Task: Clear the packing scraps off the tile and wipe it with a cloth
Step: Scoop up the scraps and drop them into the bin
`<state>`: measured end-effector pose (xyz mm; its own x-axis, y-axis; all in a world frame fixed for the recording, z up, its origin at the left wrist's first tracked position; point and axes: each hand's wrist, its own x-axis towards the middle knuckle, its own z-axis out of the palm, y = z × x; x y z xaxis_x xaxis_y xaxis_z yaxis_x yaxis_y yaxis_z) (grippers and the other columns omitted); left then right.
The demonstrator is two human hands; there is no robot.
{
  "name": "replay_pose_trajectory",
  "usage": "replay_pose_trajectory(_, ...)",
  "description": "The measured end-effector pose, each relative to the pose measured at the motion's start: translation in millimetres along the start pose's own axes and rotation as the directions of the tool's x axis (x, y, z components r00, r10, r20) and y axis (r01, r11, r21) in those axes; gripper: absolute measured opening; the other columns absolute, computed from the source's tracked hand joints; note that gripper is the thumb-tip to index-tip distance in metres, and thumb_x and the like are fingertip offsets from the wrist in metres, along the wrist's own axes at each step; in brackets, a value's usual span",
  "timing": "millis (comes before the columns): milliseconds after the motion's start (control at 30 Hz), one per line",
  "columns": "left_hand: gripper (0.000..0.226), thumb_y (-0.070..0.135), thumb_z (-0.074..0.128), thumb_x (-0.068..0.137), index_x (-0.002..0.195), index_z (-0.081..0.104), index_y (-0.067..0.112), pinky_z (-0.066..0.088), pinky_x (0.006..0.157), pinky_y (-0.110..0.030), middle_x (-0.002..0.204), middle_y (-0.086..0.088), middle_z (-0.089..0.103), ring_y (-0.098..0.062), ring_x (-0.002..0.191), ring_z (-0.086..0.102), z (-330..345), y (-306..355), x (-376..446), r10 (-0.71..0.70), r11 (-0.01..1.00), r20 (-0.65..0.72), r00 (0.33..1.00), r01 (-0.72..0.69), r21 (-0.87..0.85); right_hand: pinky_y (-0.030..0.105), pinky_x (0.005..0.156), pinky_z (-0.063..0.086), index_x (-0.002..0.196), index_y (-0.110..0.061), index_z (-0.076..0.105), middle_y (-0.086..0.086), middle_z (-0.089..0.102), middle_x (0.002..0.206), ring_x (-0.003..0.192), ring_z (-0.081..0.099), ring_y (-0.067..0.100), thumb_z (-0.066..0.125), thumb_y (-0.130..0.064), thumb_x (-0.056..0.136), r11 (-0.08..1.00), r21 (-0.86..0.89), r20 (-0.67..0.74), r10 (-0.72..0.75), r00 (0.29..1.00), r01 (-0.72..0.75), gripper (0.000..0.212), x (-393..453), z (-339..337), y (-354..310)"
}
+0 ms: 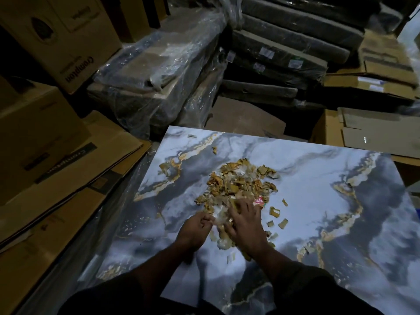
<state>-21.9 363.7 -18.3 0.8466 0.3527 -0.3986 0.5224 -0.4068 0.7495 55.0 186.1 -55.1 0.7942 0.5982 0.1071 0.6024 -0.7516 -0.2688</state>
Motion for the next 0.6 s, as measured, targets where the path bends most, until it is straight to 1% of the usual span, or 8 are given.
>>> replay_pose_trajectory(67,0.018,0.019,0.059,0.093,0.084,0.069,0.032,0.056,0.087,-0.038,0.088,0.01,0.073,-0.015,0.088,0.068,2.0,1.2,0.5,0.003,1.0,-0.036,0.999,-0.003,-0.008,0.047,0.099,0.045,0.114,-0.023,0.059,0.004,0.045,0.127,0.121,0.043,0.027,0.07,-0.038,0.08,0.999,0.027,-0.031,-0.023,0.999,0.024,0.039,-2.3,-3.8,0.2)
replay_pose_trajectory(100,0.017,0.021,0.059,0.093,0.085,0.069,0.032,0.057,0.086,-0.039,0.087,0.01,0.073,-0.014,0.087,0.068,3.2,2.9,0.7,0.011,1.0,-0.056,0.998,-0.013,-0.021,0.045,0.097,0.047,0.113,-0.021,0.06,0.004,0.048,0.123,0.116,0.043,0.025,0.074,-0.033,0.077,0.999,0.038,-0.049,-0.031,0.998,0.033,0.04,-2.6,-6.5,0.1)
replay_pose_trajectory(200,0.011,0.029,0.058,0.097,0.097,0.069,0.03,0.057,0.084,-0.041,0.091,0.01,0.073,-0.009,0.087,0.067,6.4,15.2,2.6,0.092,0.994,-0.156,0.983,-0.099,-0.039,0.041,0.094,0.047,0.11,-0.016,0.062,0.006,0.055,0.115,0.109,0.041,0.022,0.08,-0.022,0.073,0.992,0.125,-0.114,-0.013,0.993,0.028,0.042,-0.3,-15.3,-0.1)
replay_pose_trajectory(300,0.012,0.036,0.055,0.096,0.101,0.065,0.034,0.057,0.082,-0.036,0.098,0.017,0.063,-0.004,0.092,0.062,10.0,39.7,5.8,0.216,0.974,-0.325,0.921,-0.227,0.006,0.035,0.088,0.044,0.105,-0.014,0.06,0.003,0.052,0.109,0.104,0.043,0.022,0.072,-0.016,0.077,0.95,0.308,-0.183,0.103,0.978,-0.042,0.031,4.4,-28.1,-2.5)
replay_pose_trajectory(400,0.013,0.033,0.062,0.096,0.109,0.063,0.036,0.052,0.091,-0.029,0.106,0.024,0.048,-0.009,0.105,0.057,16.4,69.3,8.3,0.252,0.956,-0.401,0.881,-0.29,-0.035,0.029,0.078,0.037,0.098,-0.016,0.056,-0.006,0.046,0.101,0.098,0.045,0.018,0.065,-0.018,0.08,0.871,0.47,-0.222,0.274,0.936,-0.143,0.02,9.7,-44.4,-7.7)
replay_pose_trajectory(467,0.024,0.034,0.063,0.095,0.12,0.063,0.033,0.047,0.101,-0.029,0.116,0.017,0.049,-0.011,0.116,0.055,21.6,84.5,11.8,0.222,0.952,-0.348,0.911,-0.28,-0.125,0.032,0.074,0.041,0.096,-0.018,0.055,-0.006,0.047,0.099,0.096,0.048,0.019,0.062,-0.026,0.082,0.795,0.575,-0.219,0.377,0.9,-0.193,0.017,14.3,-54.5,-10.2)
replay_pose_trajectory(533,0.033,0.036,0.059,0.097,0.13,0.059,0.032,0.048,0.107,-0.035,0.131,0.01,0.054,-0.011,0.123,0.056,27.5,98.3,11.9,0.145,0.925,-0.191,0.971,-0.202,-0.322,0.03,0.073,0.043,0.095,-0.023,0.054,-0.008,0.049,0.098,0.095,0.05,0.015,0.054,-0.035,0.083,0.692,0.689,-0.18,0.451,0.874,-0.215,0.017,18.7,-65.6,-15.6)
replay_pose_trajectory(600,0.03,0.033,0.054,0.103,0.133,0.06,0.029,0.049,0.109,-0.043,0.135,0.004,0.061,-0.013,0.123,0.06,34.7,109.4,8.2,0.072,0.837,-0.042,0.997,-0.083,-0.541,0.026,0.071,0.042,0.092,-0.027,0.053,-0.011,0.051,0.095,0.092,0.052,0.009,0.05,-0.038,0.084,0.619,0.76,-0.155,0.472,0.868,-0.201,0.014,23.1,-72.6,-22.6)
